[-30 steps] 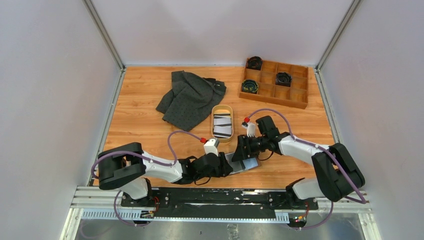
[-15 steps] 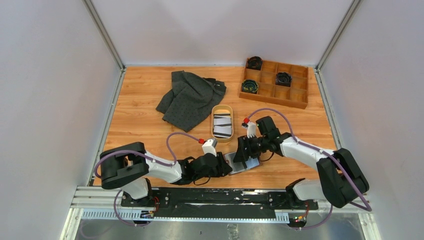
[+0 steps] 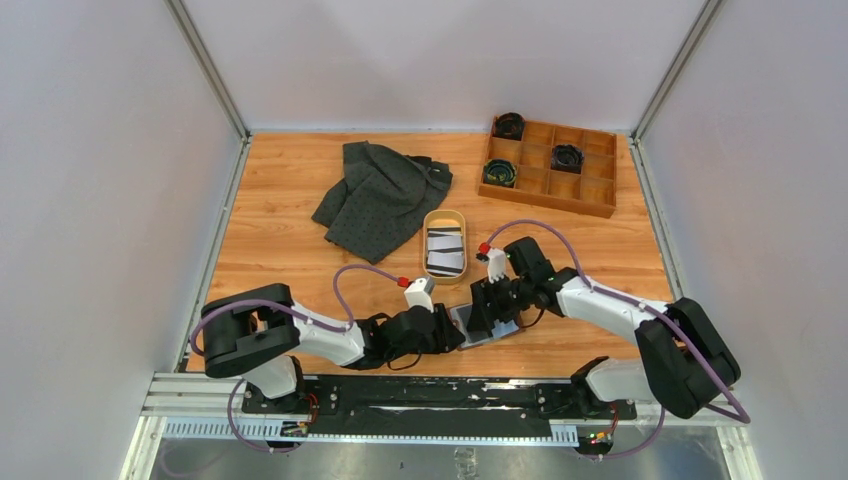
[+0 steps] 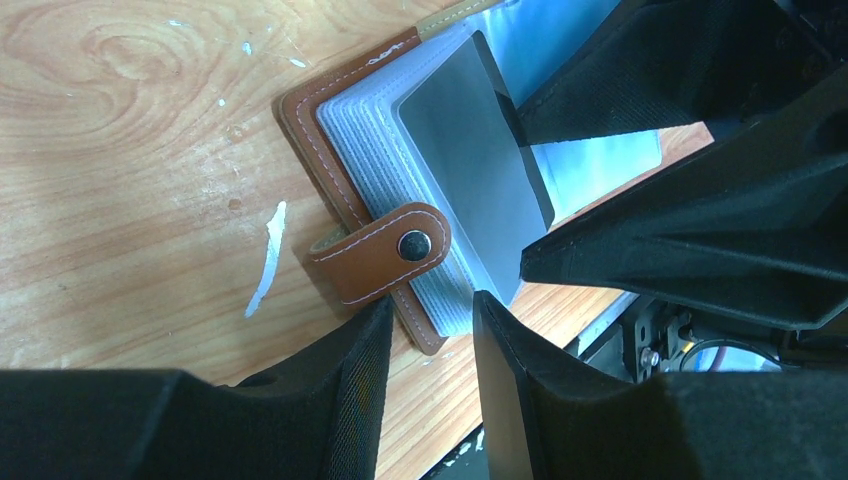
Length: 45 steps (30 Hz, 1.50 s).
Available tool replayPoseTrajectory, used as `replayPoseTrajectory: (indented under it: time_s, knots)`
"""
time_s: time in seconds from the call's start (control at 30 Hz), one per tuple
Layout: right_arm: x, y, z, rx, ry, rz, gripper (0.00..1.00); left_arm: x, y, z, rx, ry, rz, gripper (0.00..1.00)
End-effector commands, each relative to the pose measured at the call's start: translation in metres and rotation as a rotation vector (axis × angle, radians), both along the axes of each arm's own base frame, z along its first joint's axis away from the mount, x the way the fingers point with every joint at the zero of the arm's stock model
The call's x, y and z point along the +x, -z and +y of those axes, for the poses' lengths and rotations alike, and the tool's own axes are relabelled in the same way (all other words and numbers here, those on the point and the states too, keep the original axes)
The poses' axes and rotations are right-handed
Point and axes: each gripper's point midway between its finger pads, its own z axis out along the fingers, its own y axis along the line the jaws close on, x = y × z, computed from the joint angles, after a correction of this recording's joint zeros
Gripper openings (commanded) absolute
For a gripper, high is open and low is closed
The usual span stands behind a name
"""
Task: Put the credit cards into the card holder
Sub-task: Insert the credit card into the card holder.
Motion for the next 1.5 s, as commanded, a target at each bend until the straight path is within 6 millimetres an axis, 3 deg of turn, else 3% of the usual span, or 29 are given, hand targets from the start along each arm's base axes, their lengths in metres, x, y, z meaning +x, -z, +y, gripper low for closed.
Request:
replayPoseTrajectory:
  time_s: [0.0,0.27,0.53,0.87,1.13,1.3,1.47]
  knots:
    - [-0.015,0.001,0.004,-0.03,-0.067,0.003,0.66,-0.003,0.023,0.012,0.084,0.021,0.011,0.41]
    - [-0.03,-0.015,0.026,0.086,-0.136,0.044,0.66,-0.005,0.027,0.005,0.028,0.035,0.028,0.41]
    - [-0.038,-0.022,0.031,0.13,-0.173,0.06,0.65,-0.001,0.027,0.012,0.021,0.006,0.028,0.41]
    - [-0.007,-0.011,0.003,-0.018,-0.116,-0.109,0.7,0.004,0.032,0.026,0.022,-0.042,0.038,0.44]
    - [-0.023,-0.002,0.01,-0.011,-0.174,-0.038,0.68,0.006,0.029,0.024,0.012,-0.042,0.034,0.45]
    - [-0.043,-0.013,0.029,0.067,-0.265,-0.018,0.65,0.007,0.027,0.02,0.003,-0.03,0.028,0.43]
    - [-0.041,-0.02,0.031,0.077,-0.282,-0.047,0.67,0.007,0.028,0.025,0.008,-0.038,0.023,0.42]
